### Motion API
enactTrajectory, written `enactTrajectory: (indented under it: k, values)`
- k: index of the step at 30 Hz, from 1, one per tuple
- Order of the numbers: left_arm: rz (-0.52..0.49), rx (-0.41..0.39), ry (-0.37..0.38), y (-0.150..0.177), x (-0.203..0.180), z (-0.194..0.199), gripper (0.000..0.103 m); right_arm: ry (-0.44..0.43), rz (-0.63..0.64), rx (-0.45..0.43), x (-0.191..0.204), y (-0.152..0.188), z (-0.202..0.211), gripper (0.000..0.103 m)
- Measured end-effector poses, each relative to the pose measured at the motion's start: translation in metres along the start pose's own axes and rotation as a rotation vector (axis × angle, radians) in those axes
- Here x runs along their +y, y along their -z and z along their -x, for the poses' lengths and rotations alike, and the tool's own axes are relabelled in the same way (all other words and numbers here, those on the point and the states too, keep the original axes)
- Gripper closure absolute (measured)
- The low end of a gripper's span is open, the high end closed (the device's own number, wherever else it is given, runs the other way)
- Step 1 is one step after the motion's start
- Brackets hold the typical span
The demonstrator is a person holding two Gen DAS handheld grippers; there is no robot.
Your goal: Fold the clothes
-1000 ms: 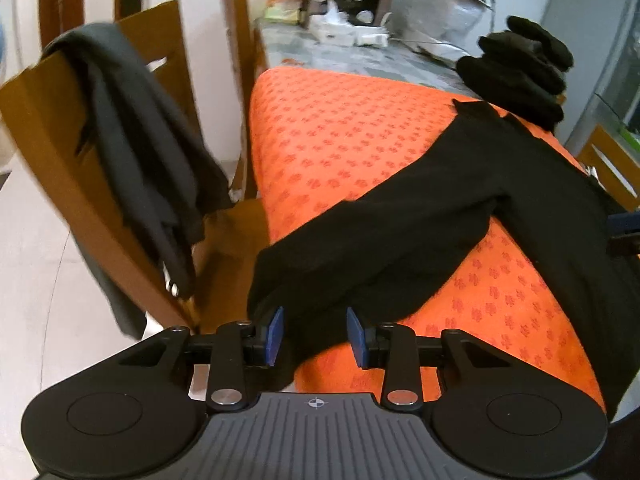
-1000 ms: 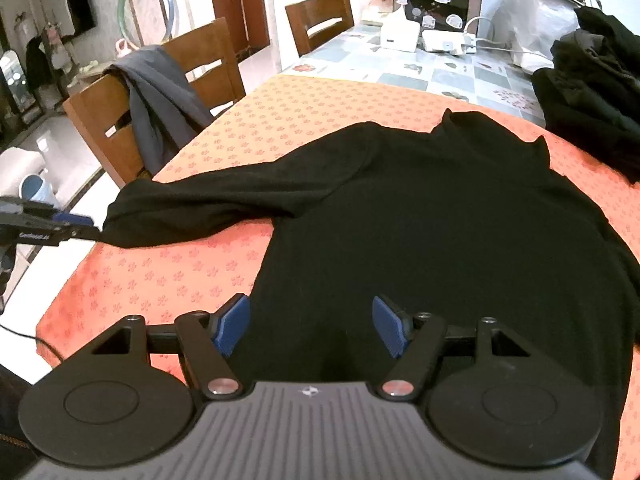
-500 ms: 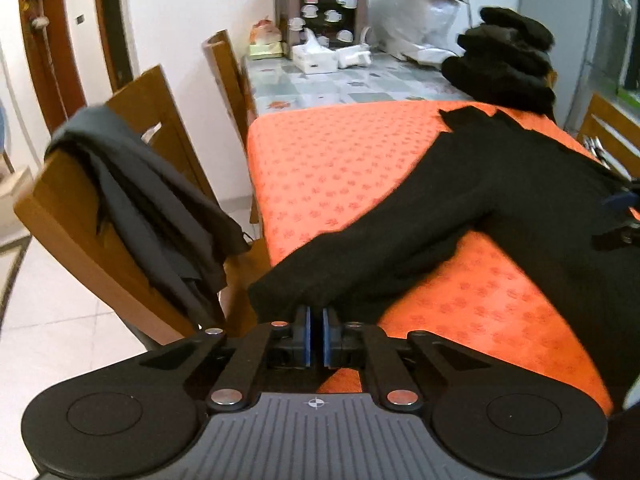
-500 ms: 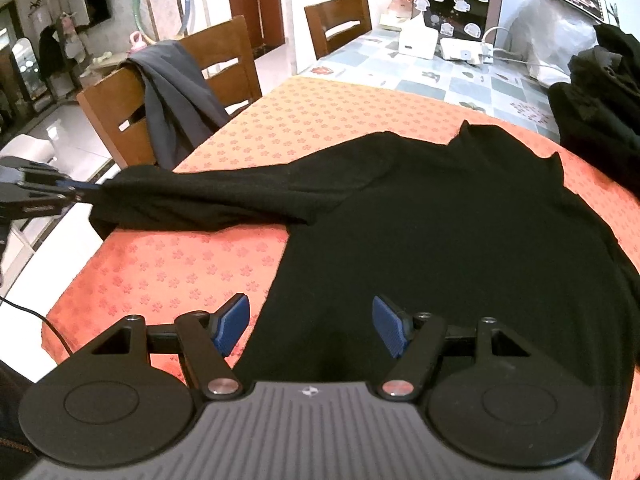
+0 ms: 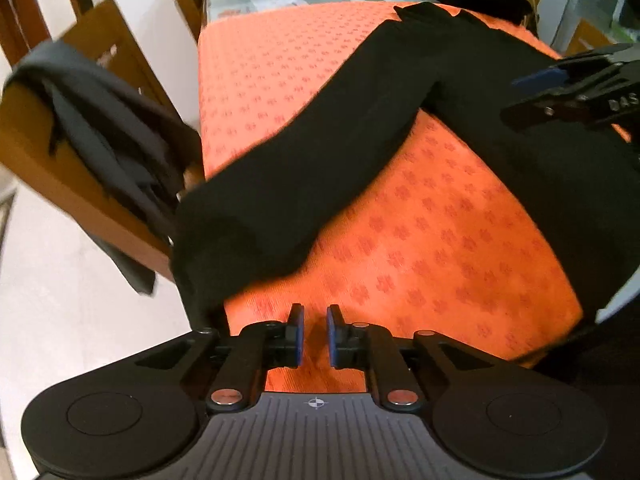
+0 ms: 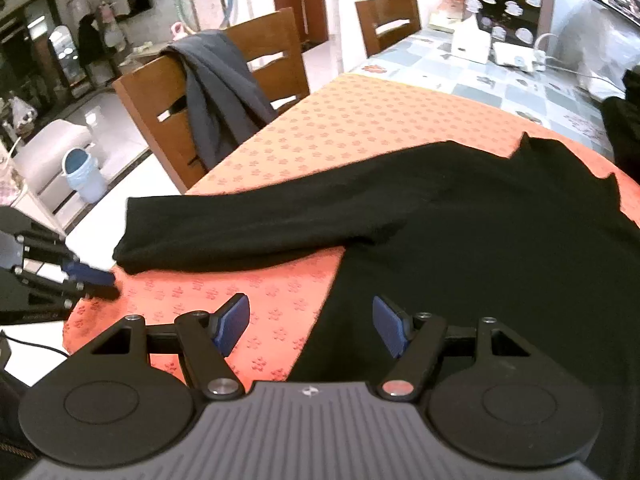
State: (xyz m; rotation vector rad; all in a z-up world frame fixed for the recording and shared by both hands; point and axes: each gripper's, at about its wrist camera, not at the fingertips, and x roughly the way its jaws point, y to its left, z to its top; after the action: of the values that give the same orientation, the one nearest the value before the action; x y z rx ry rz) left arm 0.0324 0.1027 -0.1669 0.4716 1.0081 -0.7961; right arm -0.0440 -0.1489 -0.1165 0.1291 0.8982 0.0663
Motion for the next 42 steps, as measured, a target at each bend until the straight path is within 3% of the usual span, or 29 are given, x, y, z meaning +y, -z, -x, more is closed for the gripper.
enactTrajectory:
  k: [5, 9, 13, 18, 23, 25, 26, 27, 29, 32, 35, 37, 39, 42]
  values:
    - [0.111, -0.1, -0.012, 0.009, 0.015, 0.017, 0.089, -0.039, 0.047, 0.005, 0.006, -0.014, -0.008, 0.029]
    - [0.179, -0.177, -0.011, -0.002, 0.041, 0.025, 0.074, -0.07, 0.09, 0.002, 0.009, -0.033, -0.018, 0.029]
    - [0.189, -0.229, 0.046, -0.023, 0.072, 0.019, 0.062, -0.075, 0.103, -0.002, 0.011, -0.045, -0.023, 0.029]
    - [0.206, -0.196, 0.201, -0.056, 0.098, -0.008, 0.054, -0.055, 0.082, -0.012, 0.016, -0.047, -0.017, 0.029]
    - [0.15, -0.106, 0.303, -0.079, 0.099, -0.042, 0.052, 0.001, 0.007, -0.042, 0.021, -0.03, -0.001, 0.029]
    - [0.112, -0.053, 0.327, -0.084, 0.096, -0.051, 0.054, 0.03, -0.042, -0.059, 0.023, -0.018, 0.008, 0.029]
    - [0.092, -0.03, 0.327, -0.085, 0.094, -0.052, 0.068, 0.042, -0.064, -0.064, 0.023, -0.012, 0.011, 0.029]
    - [0.071, -0.007, 0.326, -0.086, 0.091, -0.053, 0.096, 0.054, -0.088, -0.069, 0.024, -0.006, 0.015, 0.029]
    - [0.03, -0.048, 0.274, -0.088, 0.086, -0.043, 0.099, 0.084, -0.129, -0.08, 0.027, 0.006, 0.022, 0.029]
    - [0.048, -0.149, 0.199, -0.099, 0.091, -0.017, 0.099, 0.139, -0.194, -0.102, 0.032, 0.023, 0.034, 0.029]
    - [0.053, -0.184, 0.152, -0.113, 0.095, 0.001, 0.1, 0.2, -0.279, -0.135, 0.04, 0.043, 0.047, 0.029]
    - [-0.03, -0.212, 0.206, -0.124, 0.086, 0.017, 0.1, 0.24, -0.349, -0.161, 0.049, 0.058, 0.053, 0.029]
    - [-0.14, -0.179, 0.222, -0.134, 0.074, 0.023, 0.1, 0.272, -0.41, -0.188, 0.06, 0.072, 0.056, 0.029]
    - [-0.229, -0.169, 0.308, -0.139, 0.068, 0.026, 0.1, 0.311, -0.501, -0.234, 0.085, 0.093, 0.054, 0.029]
